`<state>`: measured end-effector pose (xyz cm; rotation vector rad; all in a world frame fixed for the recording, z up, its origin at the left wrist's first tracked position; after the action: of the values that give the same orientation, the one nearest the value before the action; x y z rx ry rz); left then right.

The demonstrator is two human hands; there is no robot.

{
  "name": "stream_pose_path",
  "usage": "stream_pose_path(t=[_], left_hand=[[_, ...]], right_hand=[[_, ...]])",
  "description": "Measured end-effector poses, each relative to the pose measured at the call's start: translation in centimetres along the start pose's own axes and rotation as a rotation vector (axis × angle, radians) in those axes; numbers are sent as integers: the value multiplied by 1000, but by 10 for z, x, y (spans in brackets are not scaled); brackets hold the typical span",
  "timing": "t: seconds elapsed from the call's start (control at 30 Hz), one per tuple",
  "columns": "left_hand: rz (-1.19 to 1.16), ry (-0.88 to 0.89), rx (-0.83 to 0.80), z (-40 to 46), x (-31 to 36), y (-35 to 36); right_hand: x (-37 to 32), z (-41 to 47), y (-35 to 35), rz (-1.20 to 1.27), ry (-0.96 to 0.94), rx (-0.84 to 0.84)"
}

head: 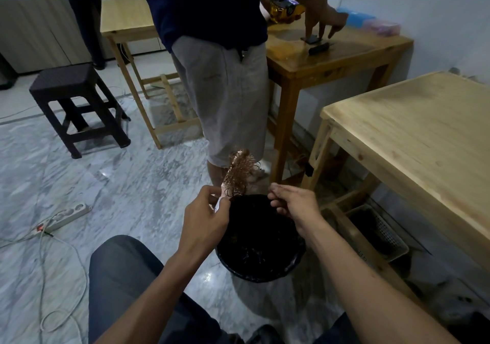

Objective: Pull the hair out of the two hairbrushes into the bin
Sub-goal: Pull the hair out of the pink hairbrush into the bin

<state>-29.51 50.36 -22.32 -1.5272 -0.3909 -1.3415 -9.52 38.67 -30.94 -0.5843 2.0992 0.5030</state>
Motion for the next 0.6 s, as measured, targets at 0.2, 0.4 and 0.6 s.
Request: stream_pose_path(t=[0.2, 0.4, 0.6], left_hand=[[-48, -47, 57, 6, -5, -14], [-67, 1, -31, 12, 9, -6], [-11, 58, -231, 13, 21, 23]], right_hand=[[27, 12, -59, 71, 238, 286], [28, 19, -35, -467, 163, 24], [0, -24, 54, -824, -167, -394]])
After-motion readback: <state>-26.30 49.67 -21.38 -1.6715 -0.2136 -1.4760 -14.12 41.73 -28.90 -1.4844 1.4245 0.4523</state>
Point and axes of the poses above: each hand's wrist, its own z-axis towards the middle knuckle, its own y-axis out of the palm, x = y × z, the point moved 9 cm from there along z, towards the middle knuckle, and after that the axes turned 6 degrees about y, right-handed, at the moved point
